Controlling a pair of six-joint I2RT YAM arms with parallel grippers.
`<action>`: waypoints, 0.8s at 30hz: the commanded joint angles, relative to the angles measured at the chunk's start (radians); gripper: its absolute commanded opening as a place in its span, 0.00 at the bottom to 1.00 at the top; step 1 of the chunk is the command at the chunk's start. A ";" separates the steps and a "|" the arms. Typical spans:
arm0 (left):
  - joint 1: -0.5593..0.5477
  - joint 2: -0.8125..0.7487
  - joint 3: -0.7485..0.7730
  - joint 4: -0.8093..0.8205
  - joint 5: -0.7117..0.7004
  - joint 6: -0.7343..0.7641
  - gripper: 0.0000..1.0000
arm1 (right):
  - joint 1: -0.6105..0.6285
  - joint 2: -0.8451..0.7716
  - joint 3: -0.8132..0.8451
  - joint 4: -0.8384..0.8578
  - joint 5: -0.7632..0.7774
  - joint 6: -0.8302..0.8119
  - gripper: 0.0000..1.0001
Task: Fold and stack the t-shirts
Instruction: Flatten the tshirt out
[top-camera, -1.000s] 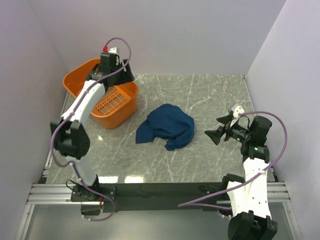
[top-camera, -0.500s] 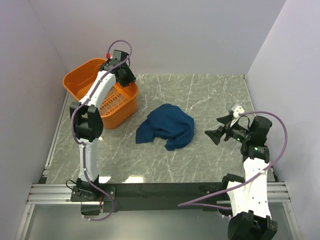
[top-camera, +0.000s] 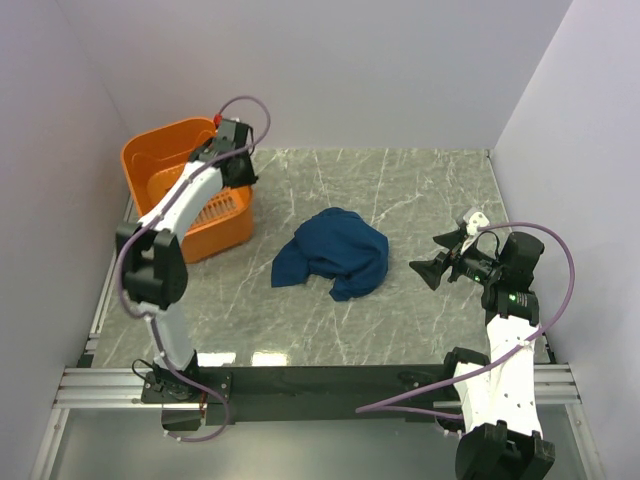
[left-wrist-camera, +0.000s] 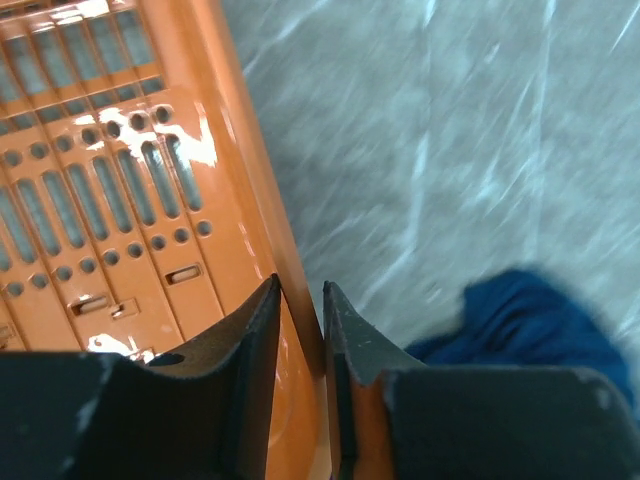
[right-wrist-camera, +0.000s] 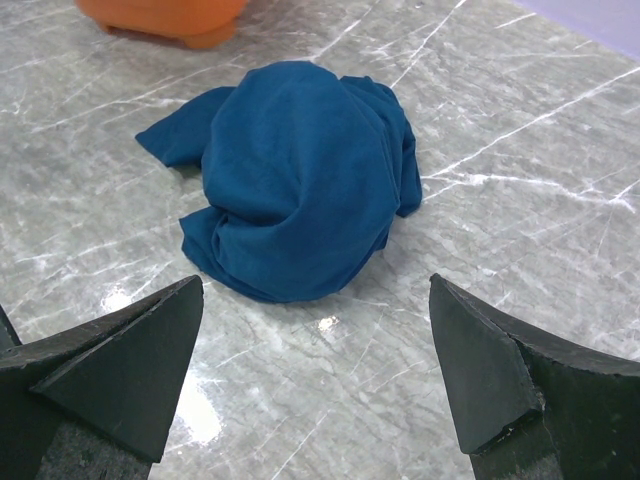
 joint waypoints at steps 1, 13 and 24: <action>0.011 -0.121 -0.217 0.058 0.012 0.224 0.20 | -0.007 -0.001 0.014 0.011 -0.020 0.004 1.00; 0.137 -0.199 -0.385 0.109 0.110 0.594 0.00 | -0.007 0.004 0.005 0.022 -0.032 0.016 1.00; 0.181 -0.103 -0.271 0.066 0.104 0.637 0.05 | -0.008 0.014 0.002 0.022 -0.037 0.019 1.00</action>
